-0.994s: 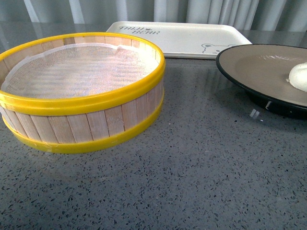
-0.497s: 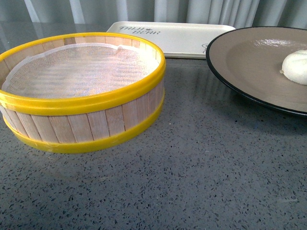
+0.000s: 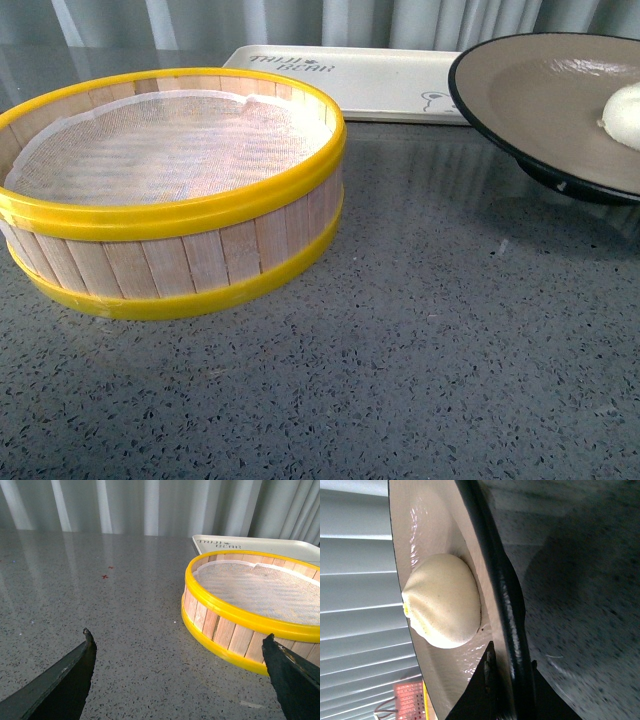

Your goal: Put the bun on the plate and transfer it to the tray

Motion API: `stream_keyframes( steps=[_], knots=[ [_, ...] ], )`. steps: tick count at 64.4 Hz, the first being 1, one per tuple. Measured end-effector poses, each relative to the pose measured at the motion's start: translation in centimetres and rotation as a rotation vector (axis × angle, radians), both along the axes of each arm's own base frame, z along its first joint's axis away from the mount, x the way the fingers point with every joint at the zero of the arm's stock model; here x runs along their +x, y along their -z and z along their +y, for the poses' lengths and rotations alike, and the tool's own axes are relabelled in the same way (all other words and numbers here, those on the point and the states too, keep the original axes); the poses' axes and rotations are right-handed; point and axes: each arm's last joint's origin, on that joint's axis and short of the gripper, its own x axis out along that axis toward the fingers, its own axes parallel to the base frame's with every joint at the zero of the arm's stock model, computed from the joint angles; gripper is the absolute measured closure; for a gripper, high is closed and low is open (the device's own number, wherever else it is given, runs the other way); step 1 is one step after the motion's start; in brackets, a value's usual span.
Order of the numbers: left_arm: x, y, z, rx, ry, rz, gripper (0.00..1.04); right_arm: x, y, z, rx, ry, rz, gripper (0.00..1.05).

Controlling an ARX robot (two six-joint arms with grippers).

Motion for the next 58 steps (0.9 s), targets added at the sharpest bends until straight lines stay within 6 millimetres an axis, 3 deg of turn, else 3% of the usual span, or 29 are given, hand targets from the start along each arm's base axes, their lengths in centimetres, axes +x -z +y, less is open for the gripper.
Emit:
stream_keyframes(
  steps=[18,37,49,58],
  knots=[
    [0.0,0.0,0.0,0.000,0.000,0.000,0.07,8.3,-3.8,0.9,0.017,0.017,-0.037,1.02],
    [0.0,0.0,0.0,0.000,0.000,0.000,0.07,17.0,-5.1,2.9,0.007,-0.019,0.008,1.02],
    [0.0,0.0,0.0,0.000,0.000,0.000,0.07,20.5,-4.6,3.7,0.005,-0.036,0.046,1.02],
    [0.0,0.0,0.0,0.000,0.000,0.000,0.07,21.5,-4.1,4.1,0.000,-0.038,0.068,1.02]
  ],
)
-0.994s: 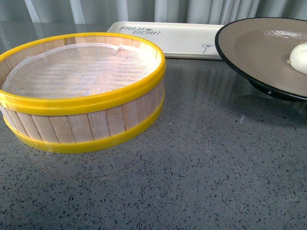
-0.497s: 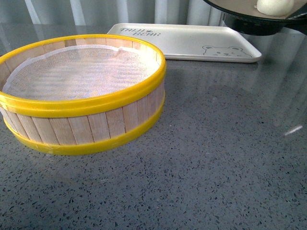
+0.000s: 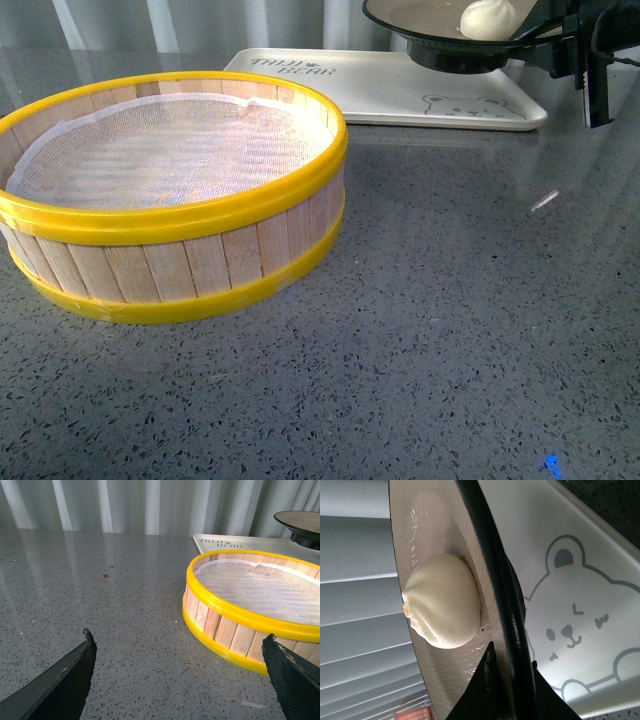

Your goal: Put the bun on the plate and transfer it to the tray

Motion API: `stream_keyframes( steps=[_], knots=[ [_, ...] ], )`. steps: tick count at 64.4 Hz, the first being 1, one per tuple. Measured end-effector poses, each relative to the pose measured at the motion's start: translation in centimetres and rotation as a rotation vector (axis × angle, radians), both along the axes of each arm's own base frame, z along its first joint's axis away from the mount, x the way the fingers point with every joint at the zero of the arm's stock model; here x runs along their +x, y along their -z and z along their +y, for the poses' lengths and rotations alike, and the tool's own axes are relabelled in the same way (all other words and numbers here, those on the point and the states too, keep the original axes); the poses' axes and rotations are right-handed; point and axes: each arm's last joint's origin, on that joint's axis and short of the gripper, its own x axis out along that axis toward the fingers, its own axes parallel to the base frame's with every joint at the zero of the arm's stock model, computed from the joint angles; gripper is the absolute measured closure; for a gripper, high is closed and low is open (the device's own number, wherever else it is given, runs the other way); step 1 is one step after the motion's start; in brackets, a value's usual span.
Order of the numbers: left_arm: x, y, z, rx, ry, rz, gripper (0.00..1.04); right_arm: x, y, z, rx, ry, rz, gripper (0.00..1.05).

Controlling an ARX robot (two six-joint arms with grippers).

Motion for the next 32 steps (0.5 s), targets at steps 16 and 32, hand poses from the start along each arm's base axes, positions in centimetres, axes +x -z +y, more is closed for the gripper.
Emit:
stream_keyframes(
  steps=[16,32],
  knots=[
    [0.0,0.0,0.0,0.000,0.000,0.000,0.07,0.4,0.9,1.5,-0.006,-0.024,0.023,1.02],
    [0.0,0.0,0.0,0.000,0.000,0.000,0.07,0.7,1.2,2.1,-0.011,-0.027,0.029,1.02]
  ],
)
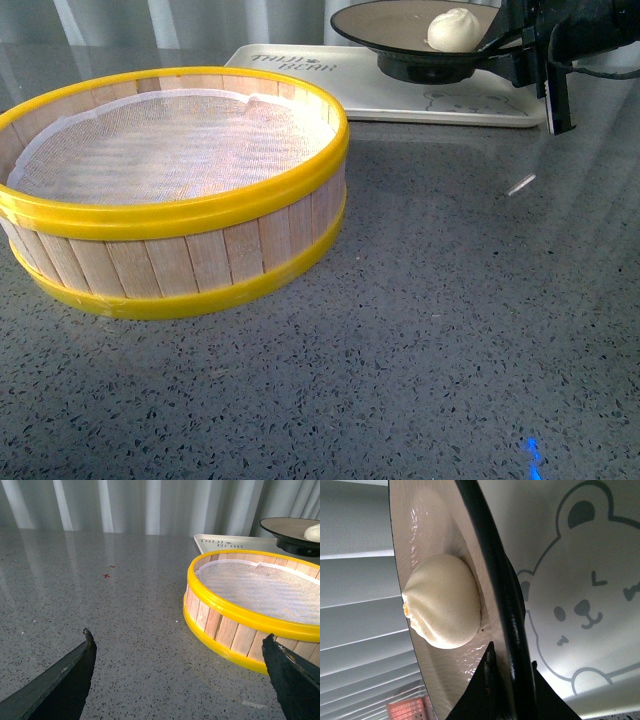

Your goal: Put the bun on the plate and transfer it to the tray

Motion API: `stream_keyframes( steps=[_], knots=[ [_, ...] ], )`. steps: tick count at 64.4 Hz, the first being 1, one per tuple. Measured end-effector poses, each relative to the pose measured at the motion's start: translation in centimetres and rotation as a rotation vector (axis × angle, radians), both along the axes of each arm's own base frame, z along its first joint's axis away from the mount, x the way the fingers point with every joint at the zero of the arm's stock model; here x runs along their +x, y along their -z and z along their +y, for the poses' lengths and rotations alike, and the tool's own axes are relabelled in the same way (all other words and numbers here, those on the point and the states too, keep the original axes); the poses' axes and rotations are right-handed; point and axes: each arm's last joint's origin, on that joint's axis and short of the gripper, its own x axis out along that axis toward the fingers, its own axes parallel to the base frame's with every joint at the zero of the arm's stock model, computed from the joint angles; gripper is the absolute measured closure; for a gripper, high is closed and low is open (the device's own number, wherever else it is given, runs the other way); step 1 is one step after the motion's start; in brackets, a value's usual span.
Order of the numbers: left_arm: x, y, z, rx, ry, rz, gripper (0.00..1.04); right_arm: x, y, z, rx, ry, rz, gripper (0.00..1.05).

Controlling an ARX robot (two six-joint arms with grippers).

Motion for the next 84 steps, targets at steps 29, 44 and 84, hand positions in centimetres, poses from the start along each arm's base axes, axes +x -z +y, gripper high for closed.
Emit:
stream_keyframes(
  steps=[29,44,84],
  knots=[
    [0.0,0.0,0.0,0.000,0.000,0.000,0.07,1.3,1.5,-0.8,-0.008,0.026,0.042,1.02],
    [0.0,0.0,0.0,0.000,0.000,0.000,0.07,1.7,1.3,-0.7,0.000,0.024,0.035,0.80],
    [0.0,0.0,0.0,0.000,0.000,0.000,0.07,-3.8,-1.3,-2.8,0.046,0.116,-0.026,0.09]
  ],
)
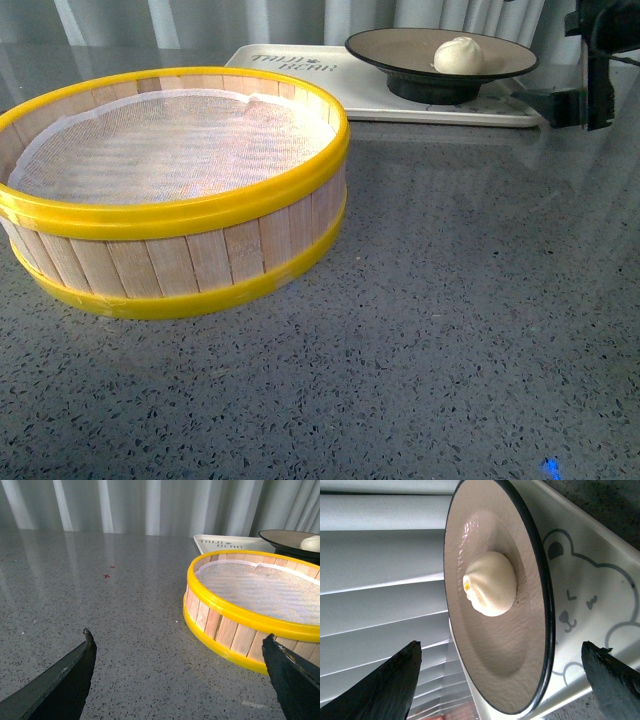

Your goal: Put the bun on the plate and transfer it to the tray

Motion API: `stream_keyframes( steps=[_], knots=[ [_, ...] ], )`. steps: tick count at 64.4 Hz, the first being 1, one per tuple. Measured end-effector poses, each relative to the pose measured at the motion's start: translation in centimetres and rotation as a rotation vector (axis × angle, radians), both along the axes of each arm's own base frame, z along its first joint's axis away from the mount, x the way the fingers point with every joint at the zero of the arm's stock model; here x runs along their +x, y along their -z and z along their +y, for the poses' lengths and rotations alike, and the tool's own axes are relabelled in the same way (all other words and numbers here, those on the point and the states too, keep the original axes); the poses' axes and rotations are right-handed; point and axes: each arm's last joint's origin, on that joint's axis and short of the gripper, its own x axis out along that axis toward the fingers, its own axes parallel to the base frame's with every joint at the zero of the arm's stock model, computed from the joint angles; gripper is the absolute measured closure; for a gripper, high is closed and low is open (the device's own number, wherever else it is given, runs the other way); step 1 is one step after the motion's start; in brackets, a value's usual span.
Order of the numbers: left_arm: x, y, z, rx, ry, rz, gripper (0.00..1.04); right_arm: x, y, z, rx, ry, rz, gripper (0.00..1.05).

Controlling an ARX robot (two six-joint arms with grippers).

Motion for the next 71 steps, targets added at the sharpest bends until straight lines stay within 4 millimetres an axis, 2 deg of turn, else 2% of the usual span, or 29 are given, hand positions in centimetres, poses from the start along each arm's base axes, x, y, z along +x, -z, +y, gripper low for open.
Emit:
stream_keyframes(
  steps=[10,18,22,25,33,36,38,43,52,65,71],
  knots=[
    [0.0,0.0,0.0,0.000,0.000,0.000,0.07,-4.0,-0.6,-1.9,-0.061,0.052,-0.023,0.09],
    [0.0,0.0,0.0,0.000,0.000,0.000,0.07,-7.7,-2.1,-4.7,-0.214,0.129,-0.103,0.09],
    [0.0,0.0,0.0,0.000,0.000,0.000,0.07,-10.2,-3.0,-6.2,-0.362,0.199,-0.162,0.09],
    [0.0,0.0,0.0,0.000,0.000,0.000,0.07,-13.3,-3.6,-7.4,-0.522,0.262,-0.205,0.09],
    [0.0,0.0,0.0,0.000,0.000,0.000,0.07,-19.9,-4.2,-8.0,-0.852,0.291,-0.298,0.09],
    [0.0,0.0,0.0,0.000,0.000,0.000,0.07,-22.5,-4.3,-7.5,-1.032,0.175,-0.462,0.19],
    [0.0,0.0,0.0,0.000,0.000,0.000,0.07,-24.0,-3.7,-6.8,-1.176,0.100,-0.529,0.28],
    [0.0,0.0,0.0,0.000,0.000,0.000,0.07,-25.5,-2.1,-5.8,-1.304,0.041,-0.552,0.42],
    [0.0,0.0,0.0,0.000,0.000,0.000,0.07,-27.0,0.5,-4.6,-1.382,0.004,-0.523,0.69],
    [0.0,0.0,0.0,0.000,0.000,0.000,0.07,-28.6,1.9,-3.6,-1.405,0.002,-0.539,1.03],
    [0.0,0.0,0.0,0.000,0.000,0.000,0.07,-29.3,2.6,-3.2,-1.410,-0.001,-0.539,1.03]
  ],
)
